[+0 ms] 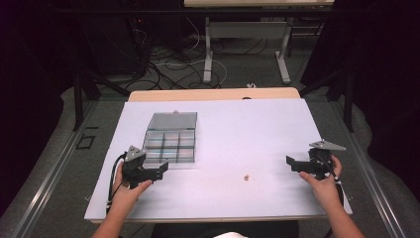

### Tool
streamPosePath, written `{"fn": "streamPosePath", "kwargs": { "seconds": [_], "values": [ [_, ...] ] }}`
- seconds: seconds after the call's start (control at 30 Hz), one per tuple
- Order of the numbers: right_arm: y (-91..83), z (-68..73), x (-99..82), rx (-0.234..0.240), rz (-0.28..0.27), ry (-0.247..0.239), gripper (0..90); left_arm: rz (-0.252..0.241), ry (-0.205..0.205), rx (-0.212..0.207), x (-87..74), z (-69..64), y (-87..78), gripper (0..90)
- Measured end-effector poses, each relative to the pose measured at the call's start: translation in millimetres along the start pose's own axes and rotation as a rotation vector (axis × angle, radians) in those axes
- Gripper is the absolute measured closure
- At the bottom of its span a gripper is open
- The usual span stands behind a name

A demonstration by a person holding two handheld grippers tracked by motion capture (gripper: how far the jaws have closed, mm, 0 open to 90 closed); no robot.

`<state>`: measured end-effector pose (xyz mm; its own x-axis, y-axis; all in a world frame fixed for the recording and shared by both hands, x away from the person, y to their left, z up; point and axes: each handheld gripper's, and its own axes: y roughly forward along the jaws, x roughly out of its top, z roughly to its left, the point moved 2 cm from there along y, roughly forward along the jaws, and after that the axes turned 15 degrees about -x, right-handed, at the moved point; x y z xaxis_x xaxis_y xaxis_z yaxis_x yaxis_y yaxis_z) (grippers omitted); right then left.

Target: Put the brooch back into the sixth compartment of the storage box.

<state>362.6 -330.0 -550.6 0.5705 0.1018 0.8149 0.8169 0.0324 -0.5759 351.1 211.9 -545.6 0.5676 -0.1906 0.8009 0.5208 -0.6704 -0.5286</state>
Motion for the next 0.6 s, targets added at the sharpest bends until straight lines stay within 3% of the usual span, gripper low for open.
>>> {"fn": "streamPosePath", "kwargs": {
  "seconds": [0.17,0.27,0.5,0.6],
  "values": [
    [-8.8,4.5,-1.2,0.014,-0.015,-0.026,0.0,-0.007,0.015,-0.008,1.5,-6.3,-1.5,2.7],
    [-12.8,6.8,-0.2,0.018,-0.028,-0.015,0.0,-0.007,0.025,-0.018,3.8,-11.2,-2.1,3.4],
    [-18.7,11.3,0.6,0.027,-0.051,-0.027,0.0,-0.007,0.030,-0.063,13.5,-28.0,5.1,7.9],
    [-20.9,12.3,0.0,0.025,-0.050,-0.022,0.0,0.013,0.069,-0.076,18.5,-34.0,9.6,9.1]
  ]
}}
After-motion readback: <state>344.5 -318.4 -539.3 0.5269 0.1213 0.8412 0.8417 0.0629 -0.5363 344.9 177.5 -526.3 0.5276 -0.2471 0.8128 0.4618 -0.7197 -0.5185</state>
